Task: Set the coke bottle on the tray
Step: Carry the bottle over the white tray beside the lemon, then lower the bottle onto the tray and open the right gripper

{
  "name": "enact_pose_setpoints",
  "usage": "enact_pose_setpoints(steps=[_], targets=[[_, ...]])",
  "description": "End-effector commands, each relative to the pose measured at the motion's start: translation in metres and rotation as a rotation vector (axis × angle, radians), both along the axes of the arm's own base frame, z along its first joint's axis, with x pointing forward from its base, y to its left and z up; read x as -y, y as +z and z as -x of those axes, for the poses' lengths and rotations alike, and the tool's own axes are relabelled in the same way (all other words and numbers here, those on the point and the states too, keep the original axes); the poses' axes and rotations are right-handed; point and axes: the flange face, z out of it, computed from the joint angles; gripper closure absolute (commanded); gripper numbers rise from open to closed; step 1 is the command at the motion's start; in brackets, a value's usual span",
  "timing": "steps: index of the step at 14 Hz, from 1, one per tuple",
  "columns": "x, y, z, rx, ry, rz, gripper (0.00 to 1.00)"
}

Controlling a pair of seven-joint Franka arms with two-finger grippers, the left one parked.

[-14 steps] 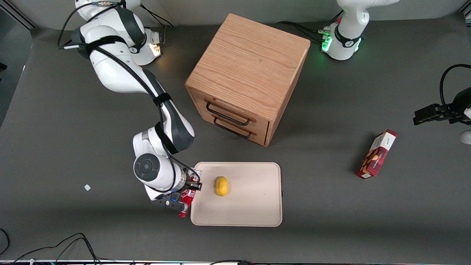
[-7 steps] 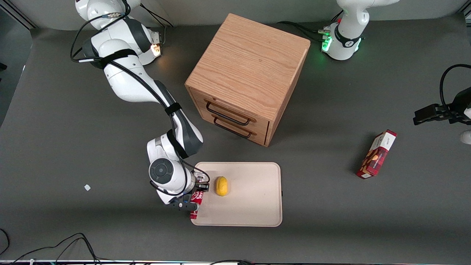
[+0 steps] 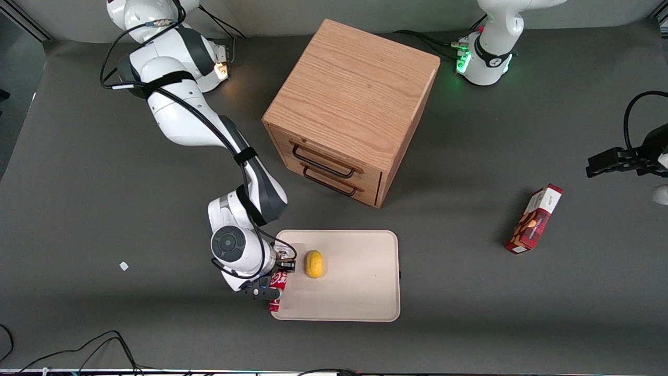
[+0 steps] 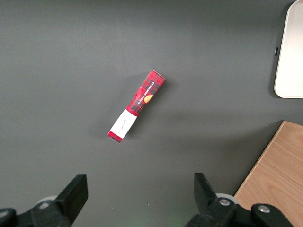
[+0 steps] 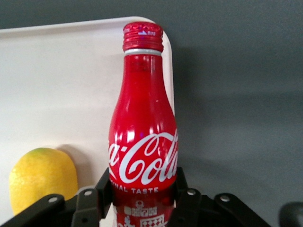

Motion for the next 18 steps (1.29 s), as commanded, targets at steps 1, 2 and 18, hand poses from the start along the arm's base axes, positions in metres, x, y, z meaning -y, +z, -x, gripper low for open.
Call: enact_pose_setpoints(steps=[1, 2, 18], targets=[[-0.004, 0.000, -0.003, 0.019, 0.020, 0.006, 0.88], [-0.004, -0.001, -0.003, 0.017, 0.016, 0.007, 0.84], [-0.001, 0.045, 0.013, -0.014, -0.092, -0.005, 0.00]])
